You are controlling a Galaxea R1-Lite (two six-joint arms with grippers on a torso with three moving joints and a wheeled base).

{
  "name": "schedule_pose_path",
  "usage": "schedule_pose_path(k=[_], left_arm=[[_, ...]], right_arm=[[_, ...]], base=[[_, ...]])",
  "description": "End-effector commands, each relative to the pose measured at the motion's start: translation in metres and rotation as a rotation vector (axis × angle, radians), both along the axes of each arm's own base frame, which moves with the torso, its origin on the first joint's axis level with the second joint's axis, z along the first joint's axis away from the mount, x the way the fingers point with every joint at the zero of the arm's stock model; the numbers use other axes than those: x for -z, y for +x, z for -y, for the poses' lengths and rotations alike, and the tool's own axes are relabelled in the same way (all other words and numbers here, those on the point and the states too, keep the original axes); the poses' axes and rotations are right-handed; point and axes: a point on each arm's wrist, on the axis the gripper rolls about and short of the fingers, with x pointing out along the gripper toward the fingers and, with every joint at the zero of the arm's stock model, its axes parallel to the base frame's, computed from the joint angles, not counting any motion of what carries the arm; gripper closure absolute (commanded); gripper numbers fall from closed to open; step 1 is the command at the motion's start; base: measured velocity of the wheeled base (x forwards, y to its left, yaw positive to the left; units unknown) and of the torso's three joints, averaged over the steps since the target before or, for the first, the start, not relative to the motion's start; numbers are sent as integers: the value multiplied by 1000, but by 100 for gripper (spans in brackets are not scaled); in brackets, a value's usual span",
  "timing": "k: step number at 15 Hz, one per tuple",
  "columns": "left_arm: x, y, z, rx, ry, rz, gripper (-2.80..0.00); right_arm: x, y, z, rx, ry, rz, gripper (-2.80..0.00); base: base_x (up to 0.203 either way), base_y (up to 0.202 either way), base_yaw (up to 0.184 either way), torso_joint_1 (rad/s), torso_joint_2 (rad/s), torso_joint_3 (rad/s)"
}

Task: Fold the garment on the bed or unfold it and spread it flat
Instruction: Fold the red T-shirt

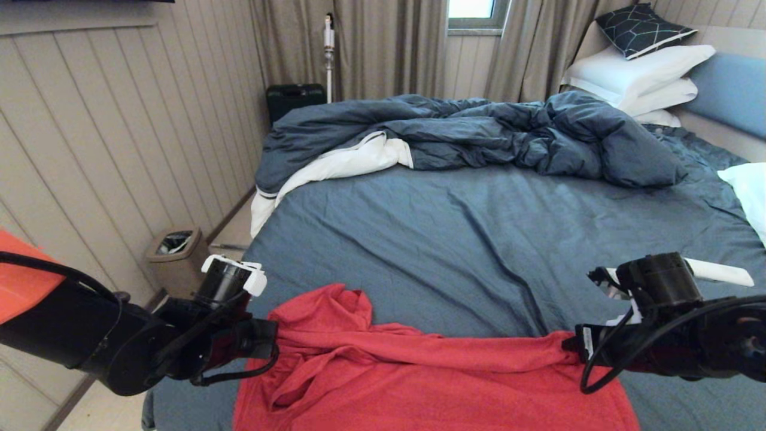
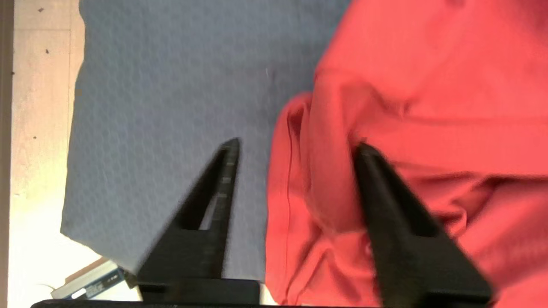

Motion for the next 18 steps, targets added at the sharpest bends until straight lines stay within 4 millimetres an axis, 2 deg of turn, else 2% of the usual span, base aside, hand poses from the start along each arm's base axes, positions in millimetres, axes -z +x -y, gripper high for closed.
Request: schedule_pose_path(k=[1,5,10,11,12,13,15,18], left_arm=[[-1,-5,-2,2,-2,4,-280],[-20,-20,-7,11,-37,80,-280],[-30,-31,-9,27,-51,105,-280],[-31,-31,-9,28,-51,107,-280],[-33,-29,-8,29,-53,114,-280],[-34,-29,-8,31,-50,114,0],[-38,-28,-8,36,-51,103,0],[-61,-4,2,25,-79,153,0]], right_arm=[[-1,-2,0,2,1,4,-280],[-15,-9,1,2,7,63,-280],[-21,-23,2,2,8,86,-280],[-21,-23,3,2,8,87,0],[-24,-23,3,3,8,99,0],[-26,-23,2,0,10,109,0],[-31,-22,2,-2,12,130,0],[-47,-10,1,-2,18,194,0]], base=[[0,0,0,0,0,0],[0,0,0,0,0,0],[0,0,0,0,0,0],[0,0,0,0,0,0],[0,0,0,0,0,0],[0,0,0,0,0,0],[0,0,0,0,0,0],[0,0,0,0,0,0]])
